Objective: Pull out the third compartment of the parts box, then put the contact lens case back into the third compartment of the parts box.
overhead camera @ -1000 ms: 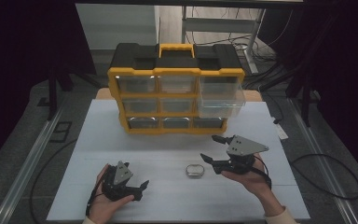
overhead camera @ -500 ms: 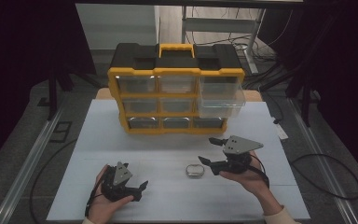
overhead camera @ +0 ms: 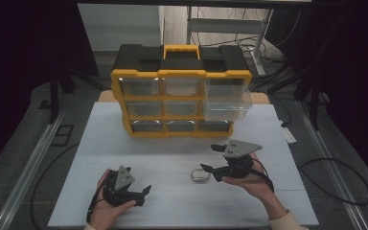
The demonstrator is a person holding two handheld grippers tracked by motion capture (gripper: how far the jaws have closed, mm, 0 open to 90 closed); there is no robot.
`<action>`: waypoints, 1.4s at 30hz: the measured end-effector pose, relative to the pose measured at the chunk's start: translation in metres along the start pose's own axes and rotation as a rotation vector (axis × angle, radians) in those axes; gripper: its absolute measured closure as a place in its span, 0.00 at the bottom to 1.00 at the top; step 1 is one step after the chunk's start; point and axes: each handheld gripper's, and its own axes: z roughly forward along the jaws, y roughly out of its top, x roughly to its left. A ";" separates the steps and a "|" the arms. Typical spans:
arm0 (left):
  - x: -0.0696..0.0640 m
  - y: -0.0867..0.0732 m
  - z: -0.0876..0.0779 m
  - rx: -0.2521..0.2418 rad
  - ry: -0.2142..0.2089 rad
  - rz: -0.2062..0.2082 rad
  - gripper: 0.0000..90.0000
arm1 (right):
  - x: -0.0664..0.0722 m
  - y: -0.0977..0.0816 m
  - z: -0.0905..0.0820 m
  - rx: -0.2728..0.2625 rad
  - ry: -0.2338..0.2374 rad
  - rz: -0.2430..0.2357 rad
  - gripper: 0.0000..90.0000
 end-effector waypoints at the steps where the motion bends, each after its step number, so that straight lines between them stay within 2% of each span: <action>1: 0.000 0.000 0.000 -0.002 -0.002 -0.001 0.07 | 0.000 0.000 0.000 0.004 0.003 0.000 0.30; 10: 0.000 0.003 0.002 -0.005 -0.008 0.012 0.07 | 0.004 -0.002 0.003 0.043 0.020 -0.015 0.30; 16: 0.000 0.003 0.004 0.001 -0.006 0.008 0.07 | 0.005 -0.002 0.008 0.109 0.081 -0.042 0.30; 24: -0.002 0.003 0.003 0.002 -0.004 0.015 0.07 | 0.012 -0.003 0.016 0.176 0.126 -0.078 0.30; 36: -0.001 0.002 0.003 0.002 -0.002 0.012 0.07 | 0.016 -0.006 0.031 0.248 0.183 -0.106 0.30; 42: 0.001 0.002 0.002 0.000 -0.003 0.007 0.07 | 0.017 -0.008 0.037 0.283 0.195 -0.117 0.29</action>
